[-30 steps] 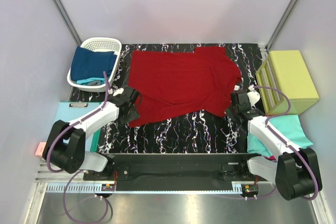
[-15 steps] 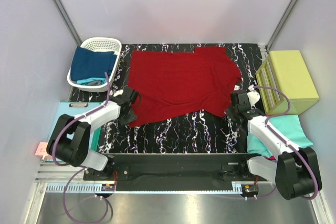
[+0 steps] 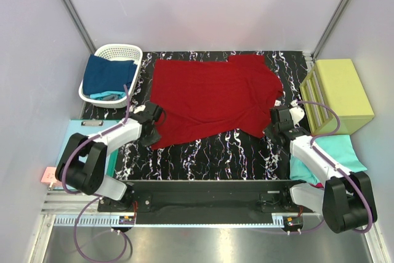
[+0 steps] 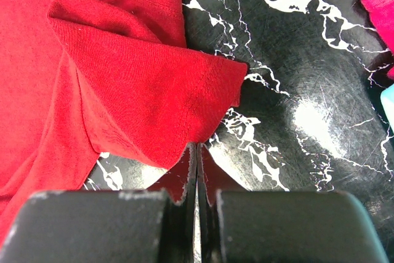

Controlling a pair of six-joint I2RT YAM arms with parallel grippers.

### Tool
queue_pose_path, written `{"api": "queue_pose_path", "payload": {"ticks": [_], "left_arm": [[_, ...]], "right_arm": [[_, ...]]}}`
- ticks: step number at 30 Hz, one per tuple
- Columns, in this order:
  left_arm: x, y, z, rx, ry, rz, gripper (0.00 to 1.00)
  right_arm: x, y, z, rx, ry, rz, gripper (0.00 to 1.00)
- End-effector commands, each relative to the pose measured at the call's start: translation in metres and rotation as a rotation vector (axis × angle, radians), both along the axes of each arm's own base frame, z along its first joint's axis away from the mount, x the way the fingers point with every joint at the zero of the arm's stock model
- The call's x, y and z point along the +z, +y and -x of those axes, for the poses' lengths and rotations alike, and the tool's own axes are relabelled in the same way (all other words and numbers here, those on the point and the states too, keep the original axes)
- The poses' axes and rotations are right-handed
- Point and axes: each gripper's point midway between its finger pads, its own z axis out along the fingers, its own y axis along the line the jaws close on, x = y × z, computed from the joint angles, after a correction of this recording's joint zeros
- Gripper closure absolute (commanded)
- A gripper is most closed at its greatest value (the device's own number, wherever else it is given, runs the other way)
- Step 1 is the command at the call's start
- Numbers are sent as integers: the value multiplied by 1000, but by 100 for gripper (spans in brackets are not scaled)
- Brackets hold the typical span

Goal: Fold and stack the t-shirts
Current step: Grap the side of the flattened tshirt closest away from the robot with both arms

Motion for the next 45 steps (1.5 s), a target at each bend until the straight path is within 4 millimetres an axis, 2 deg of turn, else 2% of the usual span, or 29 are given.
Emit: {"api": "queue_pose_path", "payload": {"ticks": [1, 3, 8, 14, 15, 20, 29, 32, 40, 45], "left_arm": [[-4, -1, -2, 1, -7, 9, 94], [-4, -2, -1, -1, -5, 17, 100], [3, -6, 4, -12, -7, 47, 100], [47, -13, 7, -55, -96, 54, 100], [58, -14, 9, -63, -111, 61, 100], [75, -10, 18, -63, -135, 72, 100], [72, 0, 35, -59, -100, 52, 100], [71, 3, 39, -55, -96, 44, 100], [73, 7, 34, -32, -94, 21, 100], [74, 9, 30, -22, -86, 24, 100]], "right_arm": [[11, 4, -12, 4, -43, -9, 100], [12, 5, -12, 4, -48, -12, 100], [19, 4, -12, 2, -65, -11, 100], [42, -6, -5, -10, -88, 28, 100], [41, -8, 1, -12, -66, 37, 100], [63, -15, 17, -34, -95, 40, 100], [71, -24, 60, -57, -51, 23, 100], [75, -15, 68, -44, -60, -14, 100], [60, 18, 98, 22, 32, -112, 100], [53, 24, 112, 22, 69, -131, 100]]}}
